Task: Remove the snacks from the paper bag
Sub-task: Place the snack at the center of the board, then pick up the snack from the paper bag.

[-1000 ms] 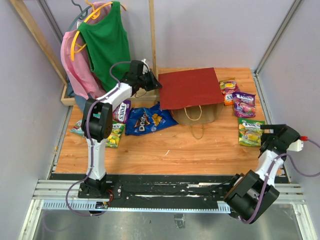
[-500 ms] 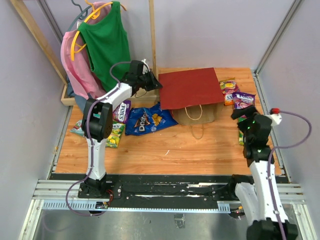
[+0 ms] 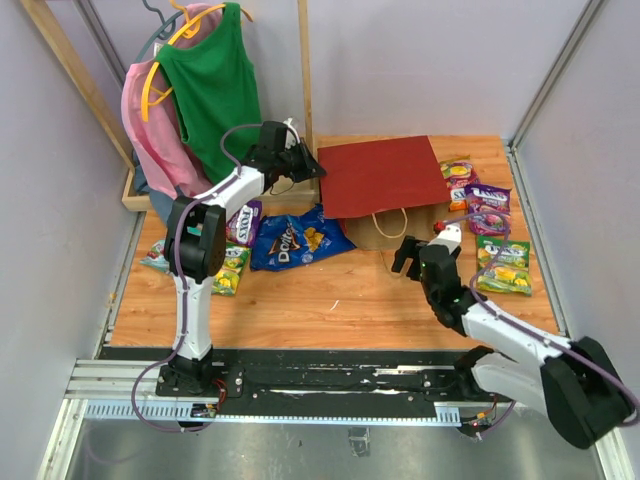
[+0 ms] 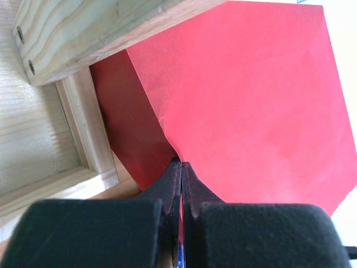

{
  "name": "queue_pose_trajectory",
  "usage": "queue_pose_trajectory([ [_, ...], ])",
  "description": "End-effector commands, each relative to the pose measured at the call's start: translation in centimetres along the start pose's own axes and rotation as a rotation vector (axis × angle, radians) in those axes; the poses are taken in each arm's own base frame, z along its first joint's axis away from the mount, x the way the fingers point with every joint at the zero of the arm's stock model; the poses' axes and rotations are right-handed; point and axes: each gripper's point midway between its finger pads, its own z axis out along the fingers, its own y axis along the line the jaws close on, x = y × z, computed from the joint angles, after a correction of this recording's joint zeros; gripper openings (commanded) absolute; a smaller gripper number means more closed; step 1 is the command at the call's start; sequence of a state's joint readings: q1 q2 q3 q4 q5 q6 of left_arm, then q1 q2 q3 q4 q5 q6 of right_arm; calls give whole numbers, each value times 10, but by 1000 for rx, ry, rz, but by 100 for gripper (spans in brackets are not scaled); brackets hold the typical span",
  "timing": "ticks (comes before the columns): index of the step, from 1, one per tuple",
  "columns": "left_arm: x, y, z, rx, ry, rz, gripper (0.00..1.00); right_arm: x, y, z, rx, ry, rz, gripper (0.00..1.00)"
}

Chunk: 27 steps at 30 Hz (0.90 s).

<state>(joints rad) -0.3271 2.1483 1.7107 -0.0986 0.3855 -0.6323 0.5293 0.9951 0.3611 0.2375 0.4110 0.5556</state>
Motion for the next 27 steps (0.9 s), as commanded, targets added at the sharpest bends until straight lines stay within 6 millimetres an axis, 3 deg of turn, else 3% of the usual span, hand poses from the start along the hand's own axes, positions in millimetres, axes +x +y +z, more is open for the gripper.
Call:
queue_pose_trajectory([
  [1,-4,9,-3,-8,-6,0,1,-27,24,16,-103,-191,-42,88],
  [7,-7,4,-8,1,-12,6,1,-26,50,47,-190,-238,-146,90],
  [11,-9,0,-13,2,-21,15,0,-42,56,56,-271,-393,1,87],
  [14,-9,-1,-14,3,-21,17,0,-29,56,65,-326,-374,86,84],
  [18,-10,-1,-14,4,-23,18,1,-22,68,62,-383,-364,-5,84],
  [23,-8,-2,-13,12,-13,15,1,-16,65,53,-380,-368,-142,87],
  [27,-25,-22,-37,36,-82,61,1,-9,59,46,-371,-360,-204,91],
])
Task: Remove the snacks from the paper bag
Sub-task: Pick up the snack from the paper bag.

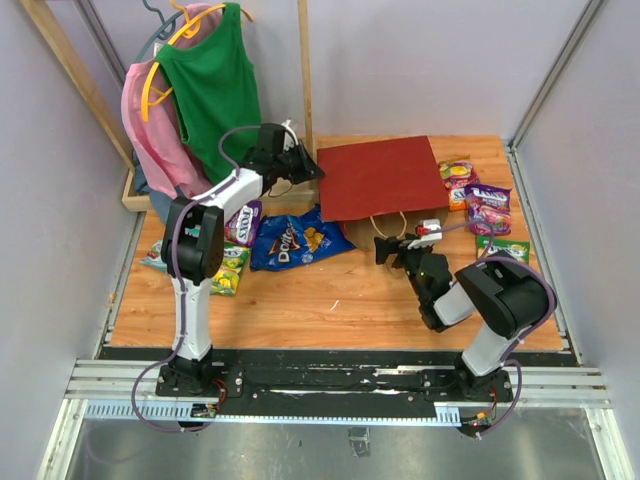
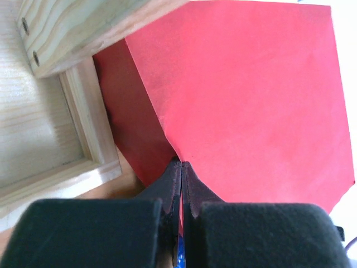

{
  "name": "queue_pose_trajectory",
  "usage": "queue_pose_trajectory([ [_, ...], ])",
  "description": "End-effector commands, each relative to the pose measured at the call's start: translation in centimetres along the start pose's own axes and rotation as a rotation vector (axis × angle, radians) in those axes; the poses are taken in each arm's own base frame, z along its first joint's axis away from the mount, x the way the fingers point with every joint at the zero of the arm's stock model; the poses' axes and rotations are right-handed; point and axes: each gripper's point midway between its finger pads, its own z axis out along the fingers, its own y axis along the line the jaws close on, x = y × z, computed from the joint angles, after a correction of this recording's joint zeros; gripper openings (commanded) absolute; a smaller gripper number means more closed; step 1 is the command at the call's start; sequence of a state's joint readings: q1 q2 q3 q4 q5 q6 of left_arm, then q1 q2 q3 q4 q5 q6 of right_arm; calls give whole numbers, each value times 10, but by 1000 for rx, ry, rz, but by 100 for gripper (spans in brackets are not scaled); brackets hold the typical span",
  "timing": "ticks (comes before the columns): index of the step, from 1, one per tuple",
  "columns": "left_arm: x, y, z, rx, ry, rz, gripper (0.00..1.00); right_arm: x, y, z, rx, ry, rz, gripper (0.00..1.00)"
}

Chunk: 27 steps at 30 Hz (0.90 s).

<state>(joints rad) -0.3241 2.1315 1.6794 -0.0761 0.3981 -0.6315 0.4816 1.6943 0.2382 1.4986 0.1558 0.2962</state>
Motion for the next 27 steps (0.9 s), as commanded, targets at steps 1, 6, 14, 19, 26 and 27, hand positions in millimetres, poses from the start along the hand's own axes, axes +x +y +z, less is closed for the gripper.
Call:
queue_pose_trajectory([
  [1,-32,-29,-41,26,-101,80,3,-5,5,-13,-43,-25,-105,93],
  [6,-47,-57,-72,-5,-157,193,67,1,-6,-24,4,4,-112,99],
  [14,-40,-122,-103,-4,-129,383,94,-8,-14,-40,48,2,-97,98],
  [19,25,-182,-85,153,41,725,90,-15,-24,-48,93,8,-133,98],
  [26,105,-179,-55,249,220,1086,88,-19,-37,-58,157,2,-146,98],
  [27,113,-181,-56,279,241,1113,89,-17,-38,-60,164,9,-146,98],
])
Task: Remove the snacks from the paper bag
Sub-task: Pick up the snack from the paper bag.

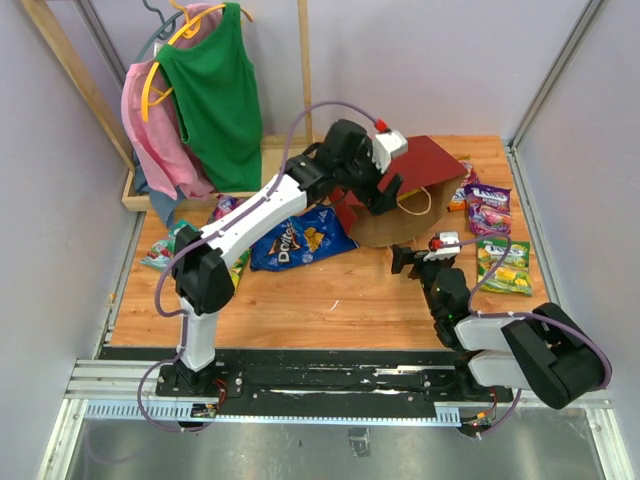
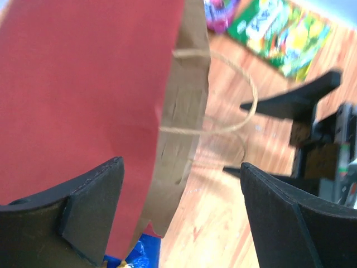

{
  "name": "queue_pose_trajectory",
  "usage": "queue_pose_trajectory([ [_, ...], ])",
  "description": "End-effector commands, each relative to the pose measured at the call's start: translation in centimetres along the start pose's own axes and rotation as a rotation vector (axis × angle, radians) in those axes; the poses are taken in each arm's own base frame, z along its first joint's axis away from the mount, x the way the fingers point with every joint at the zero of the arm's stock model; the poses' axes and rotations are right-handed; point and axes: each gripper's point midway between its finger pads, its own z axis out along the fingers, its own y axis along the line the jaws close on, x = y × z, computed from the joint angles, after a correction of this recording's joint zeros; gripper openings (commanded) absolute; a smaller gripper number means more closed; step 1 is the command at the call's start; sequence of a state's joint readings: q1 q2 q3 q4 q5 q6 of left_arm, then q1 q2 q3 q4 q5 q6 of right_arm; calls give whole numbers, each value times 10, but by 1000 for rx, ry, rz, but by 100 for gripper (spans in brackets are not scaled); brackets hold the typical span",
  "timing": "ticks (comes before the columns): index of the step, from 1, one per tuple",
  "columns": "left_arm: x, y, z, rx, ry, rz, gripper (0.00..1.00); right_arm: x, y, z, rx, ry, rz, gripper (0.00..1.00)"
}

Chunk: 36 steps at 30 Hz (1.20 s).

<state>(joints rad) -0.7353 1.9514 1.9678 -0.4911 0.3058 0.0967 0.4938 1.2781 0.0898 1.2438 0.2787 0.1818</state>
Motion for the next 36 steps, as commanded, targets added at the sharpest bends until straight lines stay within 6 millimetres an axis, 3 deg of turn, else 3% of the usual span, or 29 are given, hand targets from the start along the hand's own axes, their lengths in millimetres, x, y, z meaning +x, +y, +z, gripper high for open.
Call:
queue_pose_trajectory([
  [1,52,-11,12,120,145,199,89,14,-14,-10,63,46,-38,98],
  [4,60,-23,18,130,170,266,89,14,-15,-9,66,45,-33,98],
  [8,60,-11,31,14,149,307,88,12,-12,-8,55,43,-27,98],
  [12,49,-5,41,-38,53,313,83,14,-12,-9,52,49,-24,98],
  [20,35,-21,47,-5,-34,319,80,16,-11,-7,44,65,-18,98],
  [29,13,-51,45,145,-117,289,79,21,-7,-5,23,83,-14,98],
  [36,-7,-43,45,104,-197,195,74,22,-5,-4,6,90,-16,98],
])
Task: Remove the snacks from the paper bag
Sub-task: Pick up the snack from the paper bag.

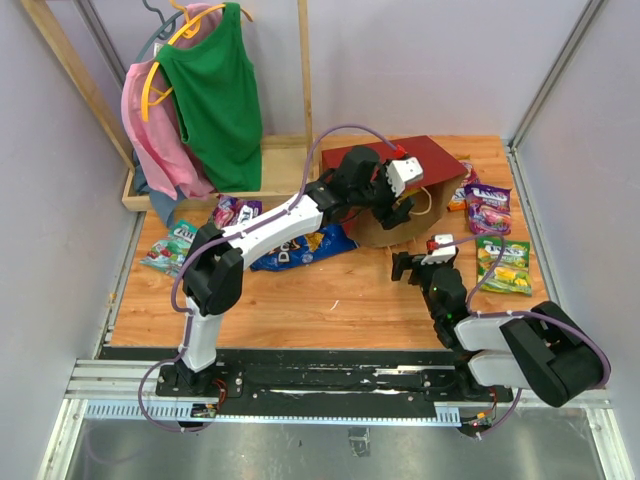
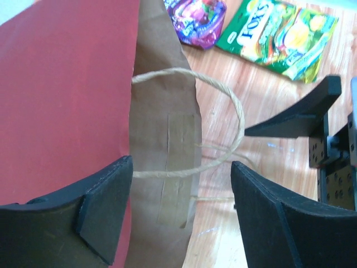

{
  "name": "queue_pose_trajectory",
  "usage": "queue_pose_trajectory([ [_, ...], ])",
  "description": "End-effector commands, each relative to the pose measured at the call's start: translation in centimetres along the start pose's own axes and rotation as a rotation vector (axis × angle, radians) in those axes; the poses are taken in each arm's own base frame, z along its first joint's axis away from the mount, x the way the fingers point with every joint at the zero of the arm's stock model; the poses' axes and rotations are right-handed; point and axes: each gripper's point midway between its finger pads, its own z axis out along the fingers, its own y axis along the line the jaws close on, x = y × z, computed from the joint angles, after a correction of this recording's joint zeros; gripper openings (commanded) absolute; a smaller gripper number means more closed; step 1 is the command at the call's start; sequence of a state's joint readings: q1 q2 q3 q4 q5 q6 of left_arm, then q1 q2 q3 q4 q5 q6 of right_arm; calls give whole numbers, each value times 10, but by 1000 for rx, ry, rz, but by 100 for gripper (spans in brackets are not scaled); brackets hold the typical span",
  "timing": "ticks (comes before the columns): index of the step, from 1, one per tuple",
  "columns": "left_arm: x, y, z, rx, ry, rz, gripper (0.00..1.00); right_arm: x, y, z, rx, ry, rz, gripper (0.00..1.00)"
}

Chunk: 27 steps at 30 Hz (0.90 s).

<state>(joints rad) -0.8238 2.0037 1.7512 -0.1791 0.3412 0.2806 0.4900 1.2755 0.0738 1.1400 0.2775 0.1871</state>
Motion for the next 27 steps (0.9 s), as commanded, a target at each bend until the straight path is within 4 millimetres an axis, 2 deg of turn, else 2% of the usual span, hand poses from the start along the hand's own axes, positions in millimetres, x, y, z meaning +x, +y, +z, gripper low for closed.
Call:
queue_pose_trajectory([
  [1,-53,8,-15,-33,-161,-51,74,-8,3,5,-12,-22,13,98],
  [6,-59,22,-27,-11,-245,-147,70,-12,7,9,-30,-28,4,98],
  [9,-60,29,-34,-8,-284,-170,55,-16,13,13,-58,-36,0,99],
  [12,-55,27,-33,5,-273,-165,42,-15,18,16,-79,-33,9,98],
  [15,-53,24,-34,13,-278,-162,39,-13,22,17,-94,-31,27,97],
  [17,-52,17,-35,54,-277,-146,40,-13,23,17,-100,-32,33,96],
  [27,-37,-13,-42,202,-225,-67,68,-13,22,15,-98,-29,23,96],
])
